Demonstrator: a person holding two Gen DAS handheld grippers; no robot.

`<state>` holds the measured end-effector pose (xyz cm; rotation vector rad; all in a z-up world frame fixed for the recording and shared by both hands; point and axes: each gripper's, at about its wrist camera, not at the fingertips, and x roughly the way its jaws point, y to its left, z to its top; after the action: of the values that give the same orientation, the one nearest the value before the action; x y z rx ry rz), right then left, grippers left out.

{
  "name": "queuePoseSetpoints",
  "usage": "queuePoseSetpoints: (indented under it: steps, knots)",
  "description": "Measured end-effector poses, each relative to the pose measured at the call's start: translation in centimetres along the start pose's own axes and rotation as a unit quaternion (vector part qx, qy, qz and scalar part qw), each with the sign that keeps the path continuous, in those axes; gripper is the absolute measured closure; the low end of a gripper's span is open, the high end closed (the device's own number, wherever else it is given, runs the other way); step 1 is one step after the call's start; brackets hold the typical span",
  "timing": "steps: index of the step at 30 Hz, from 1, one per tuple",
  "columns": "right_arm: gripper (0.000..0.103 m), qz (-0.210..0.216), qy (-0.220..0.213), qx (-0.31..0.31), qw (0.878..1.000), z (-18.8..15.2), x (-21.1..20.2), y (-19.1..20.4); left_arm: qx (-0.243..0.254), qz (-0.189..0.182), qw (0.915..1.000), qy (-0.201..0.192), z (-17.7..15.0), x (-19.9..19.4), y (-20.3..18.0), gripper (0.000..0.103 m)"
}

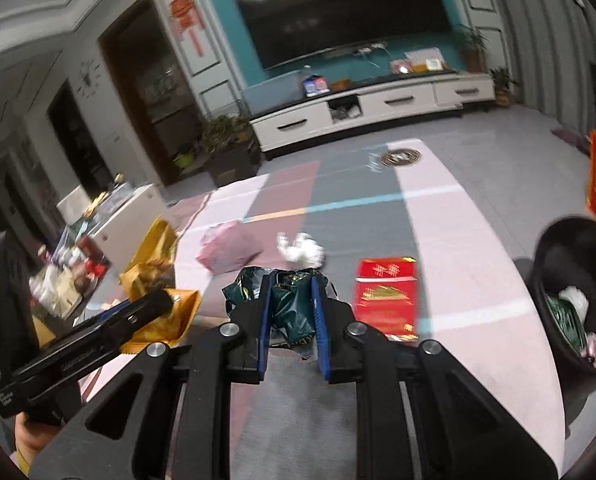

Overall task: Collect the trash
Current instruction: 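Carry chip bag and dark green bag over the bin and open both tools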

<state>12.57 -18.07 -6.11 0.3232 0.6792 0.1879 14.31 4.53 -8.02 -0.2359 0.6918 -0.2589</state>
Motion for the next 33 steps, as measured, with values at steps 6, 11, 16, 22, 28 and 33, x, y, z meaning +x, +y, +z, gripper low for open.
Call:
queuePoseSetpoints:
  steps: [6, 11, 16, 22, 28, 33]
  knots:
    - [0.083, -0.011, 0.005, 0.019, 1.000, 0.0, -0.6, -2.4, 0.014, -0.015, 0.9997, 0.009, -0.7, 0.3, -1.5, 0.046]
    - [0.083, -0.011, 0.004, 0.030, 0.999, 0.2, -1.4, -3.6, 0.029, -0.023, 0.9992, 0.016, -1.2, 0.6, -2.5, 0.046]
    - [0.083, -0.010, -0.010, 0.032, 0.999, 0.5, -3.2, -4.8, 0.033, -0.046, 0.9979, 0.031, -1.7, 0.5, -3.5, 0.046]
    - [0.083, -0.029, -0.031, 0.045, 0.998, 0.6, -5.1, -6.6, 0.048, -0.046, 0.9973, 0.032, -1.9, 0.4, -5.4, 0.046]
    - [0.083, -0.047, -0.054, 0.070, 0.995, 1.1, -6.8, -9.0, 0.068, -0.058, 0.9950, 0.044, -1.8, 0.6, -8.6, 0.045]
    - [0.083, -0.062, -0.063, 0.101, 0.991, 1.4, -7.8, -11.6, 0.096, -0.062, 0.9925, 0.042, -1.5, 0.8, -11.7, 0.045]
